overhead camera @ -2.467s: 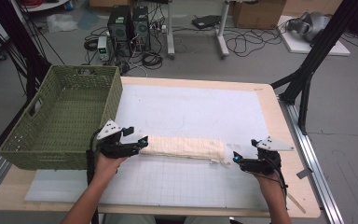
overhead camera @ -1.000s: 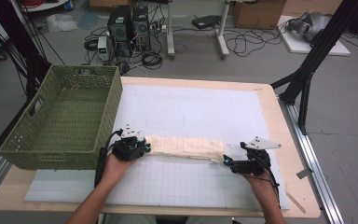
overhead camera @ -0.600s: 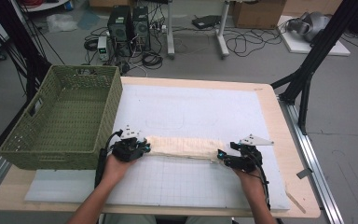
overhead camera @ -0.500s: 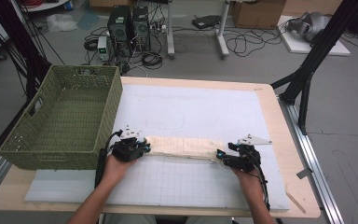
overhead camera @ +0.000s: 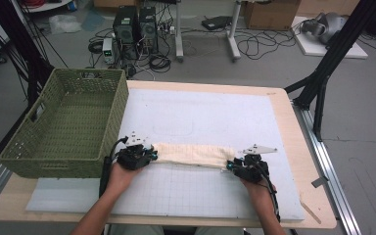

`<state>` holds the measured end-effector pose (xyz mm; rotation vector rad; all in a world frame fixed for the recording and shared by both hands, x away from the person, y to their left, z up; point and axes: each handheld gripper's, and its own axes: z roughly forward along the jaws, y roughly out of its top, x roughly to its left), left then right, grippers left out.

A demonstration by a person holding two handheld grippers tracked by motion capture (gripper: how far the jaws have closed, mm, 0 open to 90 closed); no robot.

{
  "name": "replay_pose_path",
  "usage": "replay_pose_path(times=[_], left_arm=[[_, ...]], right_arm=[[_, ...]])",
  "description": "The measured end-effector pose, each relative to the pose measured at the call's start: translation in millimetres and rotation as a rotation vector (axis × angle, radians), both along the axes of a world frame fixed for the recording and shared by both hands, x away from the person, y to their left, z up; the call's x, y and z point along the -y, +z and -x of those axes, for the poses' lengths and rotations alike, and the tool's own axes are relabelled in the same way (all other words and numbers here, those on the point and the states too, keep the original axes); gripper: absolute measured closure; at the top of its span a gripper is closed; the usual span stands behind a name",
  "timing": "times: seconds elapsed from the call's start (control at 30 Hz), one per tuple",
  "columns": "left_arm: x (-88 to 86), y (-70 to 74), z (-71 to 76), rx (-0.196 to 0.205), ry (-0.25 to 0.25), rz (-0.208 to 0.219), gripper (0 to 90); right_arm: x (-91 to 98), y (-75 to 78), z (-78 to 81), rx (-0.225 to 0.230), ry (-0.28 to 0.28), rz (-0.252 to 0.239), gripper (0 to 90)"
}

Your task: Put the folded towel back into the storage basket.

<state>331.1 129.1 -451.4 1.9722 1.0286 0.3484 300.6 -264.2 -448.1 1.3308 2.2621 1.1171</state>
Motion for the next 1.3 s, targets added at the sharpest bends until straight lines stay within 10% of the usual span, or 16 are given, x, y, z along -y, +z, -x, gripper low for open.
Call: replay_pose_path(times=[0.4, 1.3], left_arm=[[-0.4, 5.9, 3.7, 0.047, -0.02, -0.003, 82.0], [0.5, 64.6, 27.2, 0.212, -0.085, 0.131, 82.0]], right_arm=[[-4.3, 6.1, 0.3, 0.006, 0.038, 0.057, 81.6], [21.1, 51.5, 4.8, 0.147, 0.015, -0.008, 81.8]])
